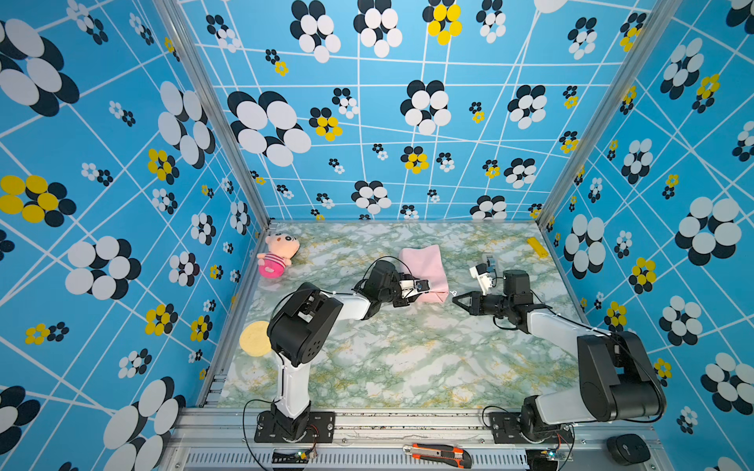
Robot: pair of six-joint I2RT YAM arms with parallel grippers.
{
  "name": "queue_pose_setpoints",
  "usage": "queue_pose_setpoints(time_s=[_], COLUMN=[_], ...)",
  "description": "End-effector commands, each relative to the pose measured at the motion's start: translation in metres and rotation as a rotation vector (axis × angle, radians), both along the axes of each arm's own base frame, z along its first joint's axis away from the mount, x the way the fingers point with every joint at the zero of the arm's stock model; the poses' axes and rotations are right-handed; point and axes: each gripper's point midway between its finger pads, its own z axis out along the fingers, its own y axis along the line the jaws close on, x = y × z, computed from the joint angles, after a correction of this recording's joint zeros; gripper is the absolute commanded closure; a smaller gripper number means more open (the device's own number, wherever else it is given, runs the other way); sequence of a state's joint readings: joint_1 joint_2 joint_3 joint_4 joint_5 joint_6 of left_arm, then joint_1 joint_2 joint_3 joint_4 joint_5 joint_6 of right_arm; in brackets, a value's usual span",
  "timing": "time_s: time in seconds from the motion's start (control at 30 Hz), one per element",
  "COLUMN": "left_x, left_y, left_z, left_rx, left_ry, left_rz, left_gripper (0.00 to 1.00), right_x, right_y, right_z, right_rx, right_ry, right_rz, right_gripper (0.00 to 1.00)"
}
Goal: Wrap a gift box in wrapping paper
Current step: Stick the wrapping paper to the gift box.
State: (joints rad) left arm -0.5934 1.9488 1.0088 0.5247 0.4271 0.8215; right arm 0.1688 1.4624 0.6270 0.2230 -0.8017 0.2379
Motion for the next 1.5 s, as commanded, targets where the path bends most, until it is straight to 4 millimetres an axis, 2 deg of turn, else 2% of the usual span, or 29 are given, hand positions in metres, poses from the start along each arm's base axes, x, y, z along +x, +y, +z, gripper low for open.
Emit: queue_pose_setpoints(time_s=[0.0,0.13,0.27,0.37,0.57,0.77,1.1,1.27,1.37,1.47], left_x=[-0.016,-0.017,-0.016,-0.016,-0.016,-0.017,-0.017,-0.018,-0.018,-0.017], left_y=[0.007,0.007,0.007,0.007,0.007,0.007,0.007,0.006,0.006,0.006], left_z=[-0.033,-0.034,-0.034,-0.034,-0.034,-0.033,-0.035,-0.034,-0.032,-0.031], left_rx=[0.049,0.053,0.055,0.054,0.057,0.055,0.058,0.057,0.050,0.046], left_ry=[0.163,0.170,0.175,0.178,0.179,0.177,0.181,0.183,0.188,0.190], left_rz=[-0.010,-0.016,-0.016,-0.015,-0.017,-0.020,-0.024,-0.028,-0.023,-0.018], left_gripper=[0.54,0.54,0.54,0.54,0.54,0.54,0.54,0.52,0.46,0.47], right_x=[0.014,0.023,0.032,0.035,0.044,0.049,0.056,0.058,0.059,0.059], right_y=[0.020,0.041,0.060,0.065,0.068,0.070,0.058,0.057,0.057,0.058], right_z=[0.015,0.015,0.010,0.006,0.003,-0.005,-0.025,-0.021,-0.020,-0.019], right_rx=[-0.025,-0.024,-0.009,-0.009,0.009,0.051,-0.023,-0.032,-0.032,-0.025], right_ry=[-0.238,-0.354,-0.377,-0.391,-0.405,-0.337,-0.238,-0.246,-0.251,-0.244], right_rz=[0.059,0.116,0.156,0.150,0.104,0.076,-0.009,-0.022,-0.022,-0.020], right_gripper=[1.00,1.00,1.00,1.00,1.00,1.00,1.00,1.00,1.00,1.00])
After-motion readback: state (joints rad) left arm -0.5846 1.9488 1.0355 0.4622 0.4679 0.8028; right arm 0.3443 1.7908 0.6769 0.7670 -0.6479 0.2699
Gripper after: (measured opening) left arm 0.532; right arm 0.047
